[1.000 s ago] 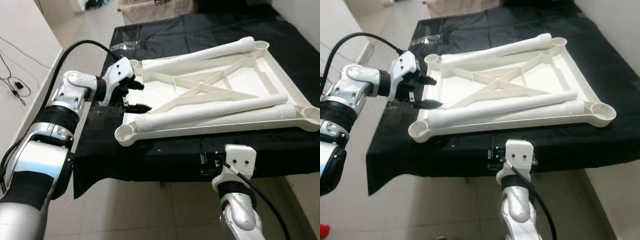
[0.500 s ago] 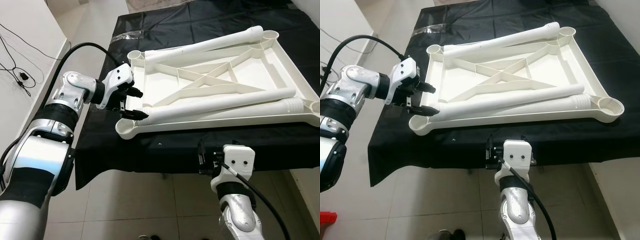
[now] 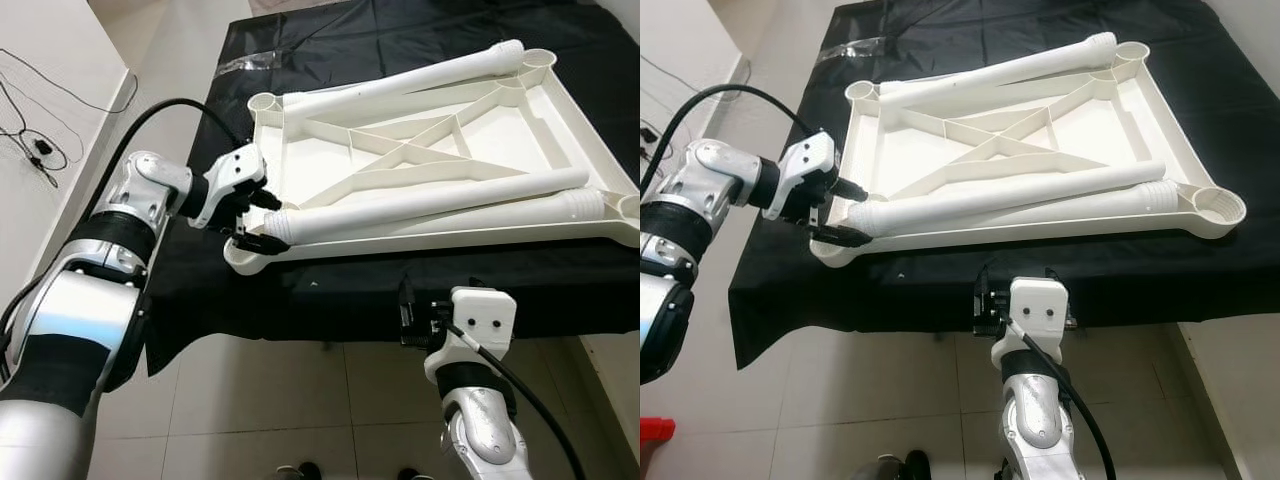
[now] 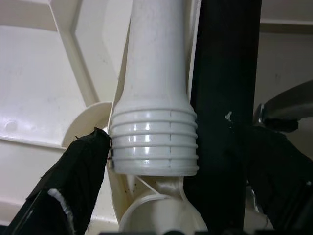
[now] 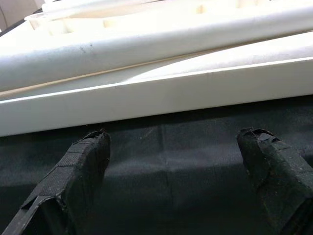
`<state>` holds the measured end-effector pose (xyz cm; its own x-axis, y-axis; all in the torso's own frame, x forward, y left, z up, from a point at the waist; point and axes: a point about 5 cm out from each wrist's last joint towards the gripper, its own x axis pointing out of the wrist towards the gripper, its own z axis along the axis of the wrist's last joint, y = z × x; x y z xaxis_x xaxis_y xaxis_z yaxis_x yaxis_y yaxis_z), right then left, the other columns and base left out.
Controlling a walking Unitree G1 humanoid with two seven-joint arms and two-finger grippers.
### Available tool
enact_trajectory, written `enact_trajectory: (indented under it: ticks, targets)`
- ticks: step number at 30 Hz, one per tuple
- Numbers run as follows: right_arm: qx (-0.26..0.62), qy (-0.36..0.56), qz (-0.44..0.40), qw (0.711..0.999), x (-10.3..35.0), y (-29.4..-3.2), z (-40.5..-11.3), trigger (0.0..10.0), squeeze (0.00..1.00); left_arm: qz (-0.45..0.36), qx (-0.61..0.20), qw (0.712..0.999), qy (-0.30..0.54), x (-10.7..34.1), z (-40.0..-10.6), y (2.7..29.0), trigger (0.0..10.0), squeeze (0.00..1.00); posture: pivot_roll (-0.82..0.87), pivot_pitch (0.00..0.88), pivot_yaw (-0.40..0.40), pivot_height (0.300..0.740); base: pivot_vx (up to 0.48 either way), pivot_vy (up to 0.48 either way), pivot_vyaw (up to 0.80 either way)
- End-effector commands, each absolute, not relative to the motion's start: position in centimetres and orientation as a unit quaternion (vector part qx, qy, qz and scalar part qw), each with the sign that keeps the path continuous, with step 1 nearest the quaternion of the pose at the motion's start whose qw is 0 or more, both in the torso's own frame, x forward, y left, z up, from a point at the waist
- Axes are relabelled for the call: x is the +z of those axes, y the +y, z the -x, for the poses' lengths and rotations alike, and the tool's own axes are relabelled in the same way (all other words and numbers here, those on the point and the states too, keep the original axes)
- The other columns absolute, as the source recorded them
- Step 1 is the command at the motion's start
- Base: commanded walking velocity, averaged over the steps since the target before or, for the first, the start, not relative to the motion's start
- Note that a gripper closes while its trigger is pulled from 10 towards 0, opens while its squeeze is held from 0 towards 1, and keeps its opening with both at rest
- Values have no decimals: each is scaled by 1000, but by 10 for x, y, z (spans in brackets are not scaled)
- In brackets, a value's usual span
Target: Building children table
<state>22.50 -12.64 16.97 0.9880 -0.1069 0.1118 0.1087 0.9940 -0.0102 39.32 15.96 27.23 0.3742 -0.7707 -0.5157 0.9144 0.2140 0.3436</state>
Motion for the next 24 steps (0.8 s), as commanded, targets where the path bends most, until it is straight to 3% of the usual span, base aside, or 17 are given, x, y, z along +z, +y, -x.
enact_trajectory:
  ticks: [1, 24]
  targets:
    - [-40, -47, -13, 998, 169, -113, -220, 10000, 0, -307, -552, 764, 135, 264, -392, 162, 10000, 0, 97, 290, 167, 740, 0, 0, 0]
    - [-38, -43, -16, 998, 170, -114, -218, 10000, 0, -364, -504, 772, 129, 262, -397, 163, 10000, 0, 94, 298, 169, 740, 0, 0, 0]
